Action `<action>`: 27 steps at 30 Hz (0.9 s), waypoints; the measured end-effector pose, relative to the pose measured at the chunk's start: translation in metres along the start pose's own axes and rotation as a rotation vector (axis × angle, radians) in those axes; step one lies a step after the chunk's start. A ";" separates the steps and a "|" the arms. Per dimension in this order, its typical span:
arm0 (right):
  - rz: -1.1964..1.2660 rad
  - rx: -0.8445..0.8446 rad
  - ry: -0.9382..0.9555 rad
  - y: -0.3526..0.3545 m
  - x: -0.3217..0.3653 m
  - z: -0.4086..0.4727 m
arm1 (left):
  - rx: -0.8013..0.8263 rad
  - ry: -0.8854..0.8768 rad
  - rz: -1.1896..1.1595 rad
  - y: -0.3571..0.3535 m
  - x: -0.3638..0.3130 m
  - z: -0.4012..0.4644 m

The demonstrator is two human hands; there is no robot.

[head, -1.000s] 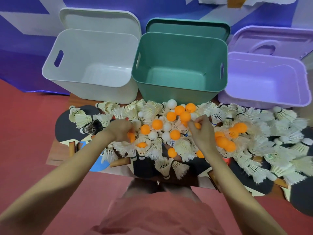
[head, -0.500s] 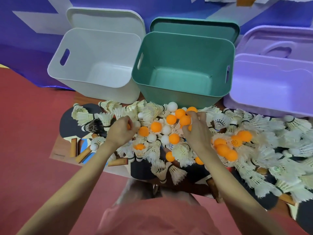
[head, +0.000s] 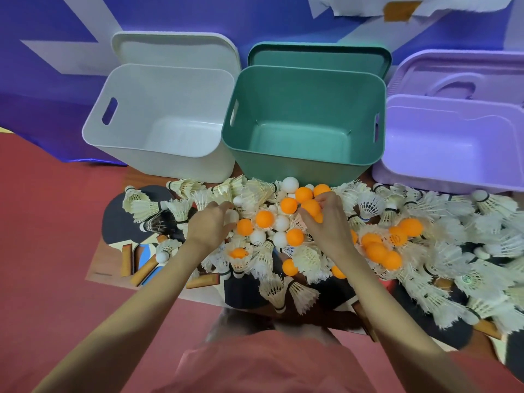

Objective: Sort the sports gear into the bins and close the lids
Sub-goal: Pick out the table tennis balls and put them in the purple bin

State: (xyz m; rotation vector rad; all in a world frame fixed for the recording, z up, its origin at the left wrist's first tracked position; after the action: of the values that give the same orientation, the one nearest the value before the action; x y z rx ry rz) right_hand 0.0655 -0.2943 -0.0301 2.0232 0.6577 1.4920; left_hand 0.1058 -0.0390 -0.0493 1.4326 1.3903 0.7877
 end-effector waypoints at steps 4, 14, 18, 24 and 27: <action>0.143 -0.017 0.004 0.000 0.003 -0.014 | 0.023 -0.033 0.047 -0.002 0.000 0.004; 0.126 -0.090 -0.026 -0.013 -0.001 -0.037 | 0.075 -0.111 0.040 -0.013 0.009 0.012; 0.116 -0.193 -0.039 -0.009 -0.008 -0.049 | -0.003 -0.142 -0.022 -0.001 0.015 0.002; 0.171 -0.304 -0.126 0.015 -0.031 -0.066 | -0.030 -0.319 -0.329 0.030 -0.025 -0.008; 0.164 -0.385 -0.126 0.042 -0.046 -0.069 | -0.023 -0.503 -0.410 0.049 -0.073 -0.011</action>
State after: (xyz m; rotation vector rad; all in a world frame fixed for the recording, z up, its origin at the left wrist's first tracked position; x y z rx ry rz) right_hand -0.0100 -0.3461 -0.0172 1.8822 0.1395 1.4371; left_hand 0.1030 -0.1034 0.0117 1.1644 1.2110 0.1605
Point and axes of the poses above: each hand's wrist, its own z-axis towards the middle knuckle, its own y-axis out of the back of the hand, x = y × z, the point moved 6 cm from there along z, towards the middle knuckle, and after that the axes turned 4 degrees about x, right-handed, at the moved point
